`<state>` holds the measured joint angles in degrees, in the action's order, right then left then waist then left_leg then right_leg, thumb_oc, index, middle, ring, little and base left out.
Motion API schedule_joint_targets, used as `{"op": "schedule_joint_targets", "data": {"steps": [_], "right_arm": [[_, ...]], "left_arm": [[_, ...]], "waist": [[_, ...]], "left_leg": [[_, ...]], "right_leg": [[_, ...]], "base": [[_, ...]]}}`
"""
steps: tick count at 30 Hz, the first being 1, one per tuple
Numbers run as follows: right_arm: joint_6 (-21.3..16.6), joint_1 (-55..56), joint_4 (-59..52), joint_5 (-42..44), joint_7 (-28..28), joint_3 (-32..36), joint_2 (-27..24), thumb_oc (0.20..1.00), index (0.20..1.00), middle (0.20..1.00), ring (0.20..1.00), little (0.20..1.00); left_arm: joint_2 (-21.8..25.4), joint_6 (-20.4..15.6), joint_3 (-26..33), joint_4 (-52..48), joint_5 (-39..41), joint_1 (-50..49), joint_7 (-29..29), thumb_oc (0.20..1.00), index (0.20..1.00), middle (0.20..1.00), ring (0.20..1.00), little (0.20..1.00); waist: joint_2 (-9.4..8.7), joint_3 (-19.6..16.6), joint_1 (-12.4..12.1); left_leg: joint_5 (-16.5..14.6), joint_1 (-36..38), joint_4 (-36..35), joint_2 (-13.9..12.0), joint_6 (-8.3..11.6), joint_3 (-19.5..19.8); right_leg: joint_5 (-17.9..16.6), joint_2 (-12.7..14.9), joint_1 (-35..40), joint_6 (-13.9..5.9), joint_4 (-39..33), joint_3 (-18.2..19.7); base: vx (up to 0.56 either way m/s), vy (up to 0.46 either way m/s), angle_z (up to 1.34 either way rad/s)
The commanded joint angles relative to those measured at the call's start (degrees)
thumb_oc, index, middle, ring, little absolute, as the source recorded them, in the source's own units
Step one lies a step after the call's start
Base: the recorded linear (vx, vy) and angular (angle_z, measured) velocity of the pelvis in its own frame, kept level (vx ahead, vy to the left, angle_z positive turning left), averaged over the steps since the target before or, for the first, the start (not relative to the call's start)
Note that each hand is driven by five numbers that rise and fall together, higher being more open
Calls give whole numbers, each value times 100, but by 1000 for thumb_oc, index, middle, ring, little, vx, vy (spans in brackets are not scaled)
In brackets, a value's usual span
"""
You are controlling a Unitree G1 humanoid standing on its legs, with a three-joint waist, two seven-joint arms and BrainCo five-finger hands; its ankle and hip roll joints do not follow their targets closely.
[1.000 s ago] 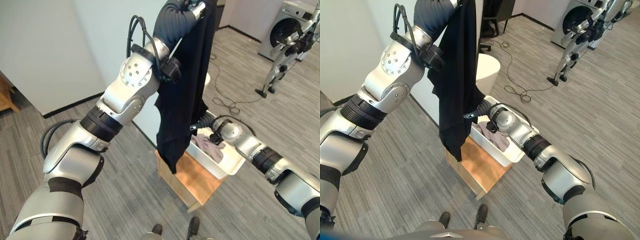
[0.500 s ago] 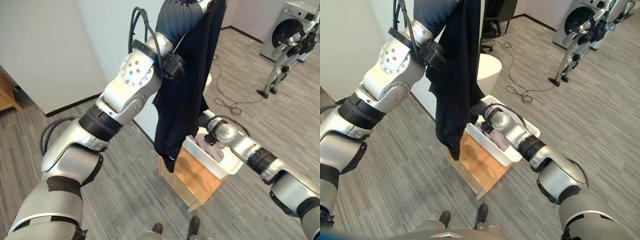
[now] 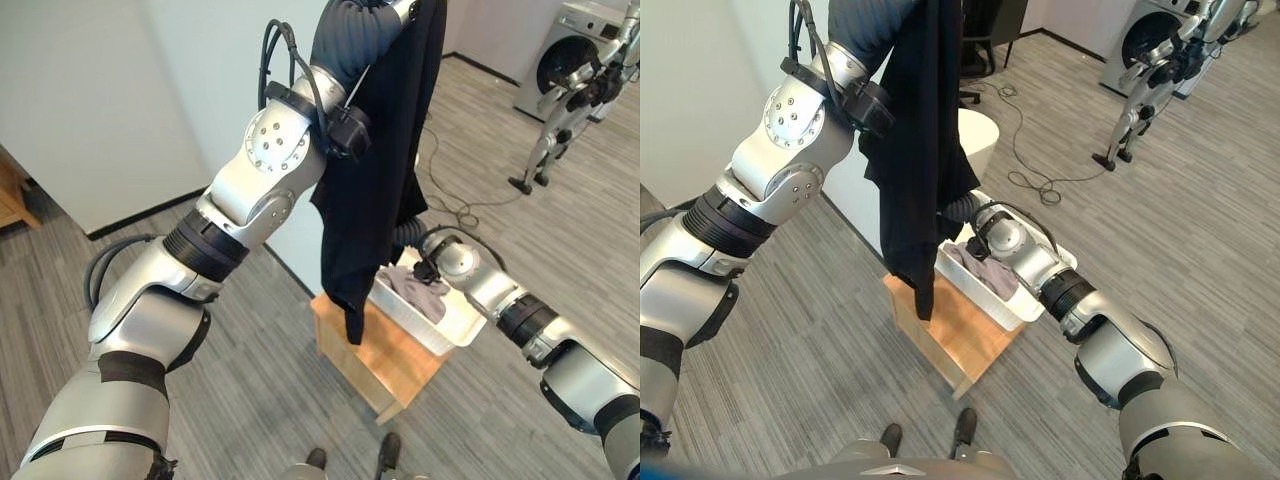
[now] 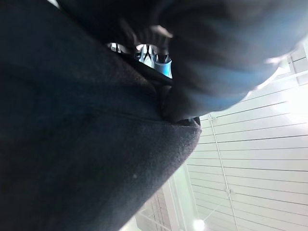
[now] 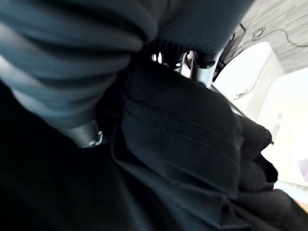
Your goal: Pick up bed clothes into laundry basket.
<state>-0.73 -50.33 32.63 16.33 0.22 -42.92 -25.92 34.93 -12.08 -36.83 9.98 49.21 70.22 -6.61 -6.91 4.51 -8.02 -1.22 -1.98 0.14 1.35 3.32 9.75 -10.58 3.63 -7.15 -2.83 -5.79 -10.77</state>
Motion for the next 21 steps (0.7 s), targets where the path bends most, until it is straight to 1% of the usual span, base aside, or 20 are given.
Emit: {"op": "schedule_joint_targets", "data": {"steps": [1,2,3,4,5,15,16,17,18,20,21], "right_arm": [[-258,-316,17,178,-92,430,-190,200,200,200,200,200],[-246,-318,57,195,-54,384,-176,200,200,200,200,200],[-222,-314,69,241,-23,349,-146,564,564,564,564,564],[-210,-308,55,305,16,327,-109,896,896,896,896,896],[-218,-307,26,392,79,281,-43,1000,1000,1000,1000,1000],[-207,-508,94,480,163,44,205,1000,1000,1000,1000,1000],[-211,-566,217,579,136,52,346,1000,1000,1000,1000,1000],[-214,-570,223,581,137,52,351,1000,1000,1000,1000,1000],[-224,-638,319,702,109,56,533,1000,1000,1000,1000,1000],[-232,-678,359,717,96,39,612,1000,1000,1000,1000,1000],[-227,-744,439,740,85,17,738,1000,1000,1000,1000,1000]], "left_arm": [[-196,-388,72,533,70,774,-51,200,200,200,200,200],[-197,-395,66,525,83,776,-38,200,200,200,200,200],[-186,-399,47,513,93,784,-31,200,200,200,200,200],[-182,-399,36,505,108,789,-23,200,200,200,200,200],[-148,-406,33,463,133,790,-15,200,200,200,200,200],[-49,-406,-26,354,261,823,32,200,200,200,200,200],[-97,-422,-44,308,283,827,35,200,200,200,200,200],[-95,-422,-46,308,283,828,34,200,200,200,200,200],[-150,-437,-57,250,305,836,18,200,200,200,200,200],[-141,-440,-61,203,294,827,14,200,200,200,200,200],[-159,-447,-73,112,286,821,13,200,200,200,200,200]], "waist": [[216,-51,-206],[219,-50,-212],[221,-50,-218],[224,-51,-221],[227,-52,-243],[234,-73,-354],[234,-76,-383],[232,-76,-382],[230,-74,-417],[225,-74,-428],[232,-76,-467]], "left_leg": [[257,-63,-514,11,-154,-126],[259,-62,-514,11,-151,-122],[260,-61,-514,11,-150,-122],[263,-60,-514,11,-150,-124],[266,-59,-514,7,-150,-124],[278,-85,-514,15,-149,-64],[278,-90,-514,21,-152,-50],[278,-91,-514,22,-152,-50],[285,-102,-514,29,-154,-37],[288,-107,-514,36,-156,-30],[289,-111,-514,42,-160,-8]], "right_leg": [[761,128,615,-545,79,-278],[759,130,613,-545,79,-287],[755,129,613,-545,79,-288],[753,129,611,-544,79,-283],[750,128,609,-543,79,-283],[750,139,625,-547,79,-341],[749,136,626,-545,79,-348],[749,136,625,-545,79,-348],[746,137,624,-541,79,-357],[744,138,619,-544,79,-363],[746,137,617,-542,79,-372]], "base": [[0,0,0],[0,0,0],[0,0,0],[0,0,0],[0,0,0],[0,0,0],[0,0,0],[0,0,0],[0,0,0],[4,3,2],[6,5,5]]}}
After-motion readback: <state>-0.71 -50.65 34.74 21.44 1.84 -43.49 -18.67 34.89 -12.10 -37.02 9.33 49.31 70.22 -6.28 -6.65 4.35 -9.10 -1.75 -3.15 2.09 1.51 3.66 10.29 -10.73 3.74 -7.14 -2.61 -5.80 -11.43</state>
